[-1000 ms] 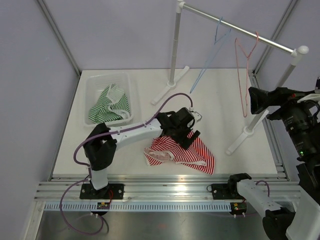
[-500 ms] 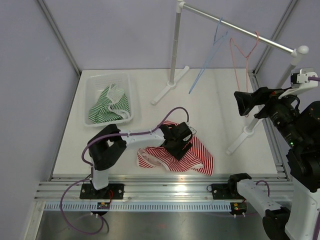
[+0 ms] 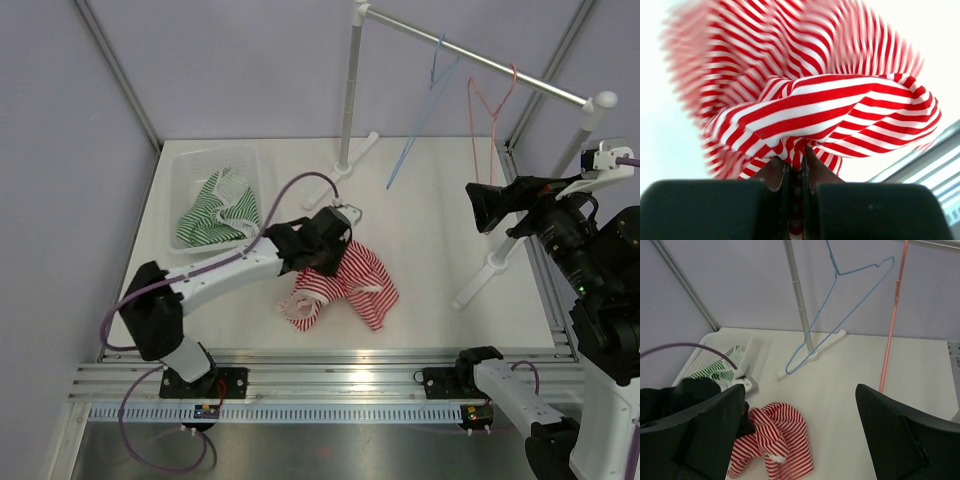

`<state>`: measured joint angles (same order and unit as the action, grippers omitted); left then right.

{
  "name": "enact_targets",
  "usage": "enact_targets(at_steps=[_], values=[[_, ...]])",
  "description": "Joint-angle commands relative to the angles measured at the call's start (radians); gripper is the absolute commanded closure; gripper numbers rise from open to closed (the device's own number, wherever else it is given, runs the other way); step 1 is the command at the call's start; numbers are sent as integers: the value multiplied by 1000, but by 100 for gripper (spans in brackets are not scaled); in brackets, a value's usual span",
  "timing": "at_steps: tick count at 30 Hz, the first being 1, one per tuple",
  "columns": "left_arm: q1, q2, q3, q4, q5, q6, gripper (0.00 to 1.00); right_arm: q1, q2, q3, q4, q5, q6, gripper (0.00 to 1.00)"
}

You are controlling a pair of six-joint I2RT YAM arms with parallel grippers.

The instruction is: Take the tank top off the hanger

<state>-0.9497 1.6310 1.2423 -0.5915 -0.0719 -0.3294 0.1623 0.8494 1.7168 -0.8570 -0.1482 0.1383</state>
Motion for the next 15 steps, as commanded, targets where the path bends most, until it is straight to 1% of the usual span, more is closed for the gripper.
enact_targets(at_steps=[1,3,4,6,7,8,9,11,15], values=[[93,-184,126,-43,-186,-14,100,-4,-6,0,49,16,-5,1],[130,-210,184,-105,-253,-11,100,-4,0,6,49,21,-8,1],[169,-220,247,-128,-275,-1,100,-4,4,7,49,22,-11,1],[212,-220,324,-191,-319,18,100,-4,10,15,56,25,-19,1],[257,-214,362,-215,-322,24,100,-3,13,15,61,25,-22,0],[282,-195,446,-253,-322,29,100,-3,17,20,68,25,-23,1],[326,-188,482,-267,-321,39,100,-3,22,23,73,24,-25,0],[370,-172,573,-295,-322,41,100,-3,37,33,75,19,-29,1],[488,-131,686,-311,-301,15,100,-3,68,53,95,-4,-37,0]])
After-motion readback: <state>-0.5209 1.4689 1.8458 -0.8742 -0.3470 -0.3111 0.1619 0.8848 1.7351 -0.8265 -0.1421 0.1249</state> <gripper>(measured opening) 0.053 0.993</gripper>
